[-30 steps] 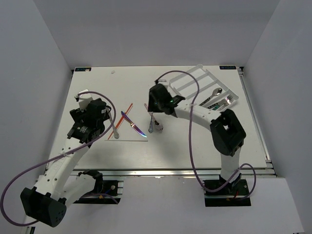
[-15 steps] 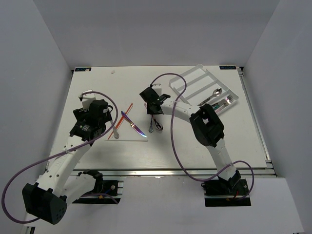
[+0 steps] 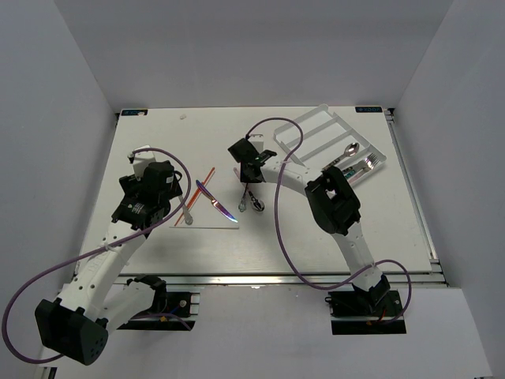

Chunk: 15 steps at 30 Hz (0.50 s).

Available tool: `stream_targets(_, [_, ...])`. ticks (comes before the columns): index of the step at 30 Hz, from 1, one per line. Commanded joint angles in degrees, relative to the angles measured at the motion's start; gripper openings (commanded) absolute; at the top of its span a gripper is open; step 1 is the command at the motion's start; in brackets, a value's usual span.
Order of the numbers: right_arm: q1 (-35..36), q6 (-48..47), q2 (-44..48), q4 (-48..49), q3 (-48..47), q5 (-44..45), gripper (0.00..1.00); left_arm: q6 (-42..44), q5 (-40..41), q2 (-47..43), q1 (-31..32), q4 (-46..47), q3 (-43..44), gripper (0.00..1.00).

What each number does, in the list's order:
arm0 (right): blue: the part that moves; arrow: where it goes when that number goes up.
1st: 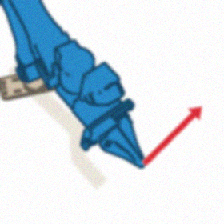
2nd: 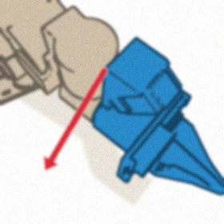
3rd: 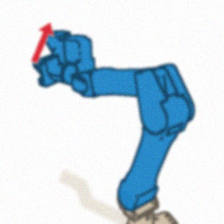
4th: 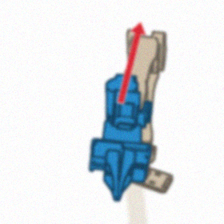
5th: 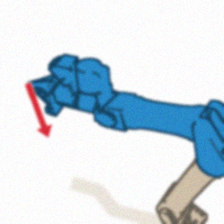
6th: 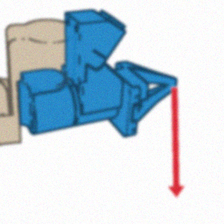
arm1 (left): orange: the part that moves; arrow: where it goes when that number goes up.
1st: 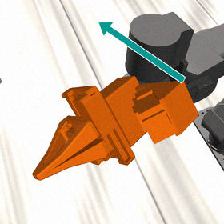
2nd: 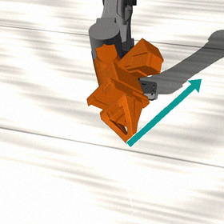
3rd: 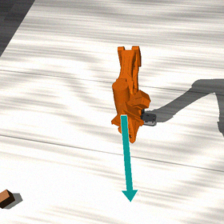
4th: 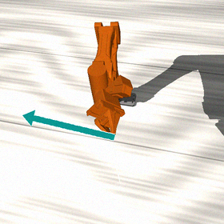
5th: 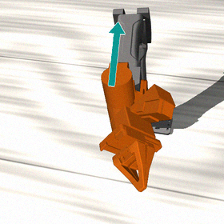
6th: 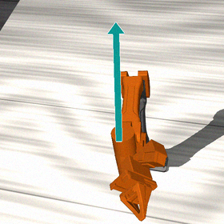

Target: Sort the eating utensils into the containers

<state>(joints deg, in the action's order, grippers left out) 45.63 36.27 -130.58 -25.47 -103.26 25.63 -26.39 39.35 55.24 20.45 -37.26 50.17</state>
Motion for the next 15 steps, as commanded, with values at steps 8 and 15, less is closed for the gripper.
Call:
stream_targets(8, [-1.7, 2.7, 0.2, 1.7, 2.2, -1.0, 0.07, 0.6, -1.1, -1.3, -0.2, 1.0, -0.4, 0.98])
stream_targets(15, [-3.3, 3.8, 8.1, 5.8, 8.9, -4.3, 0.00, 0.6, -1.0, -0.8, -0.2, 1.0, -0.4, 0.98])
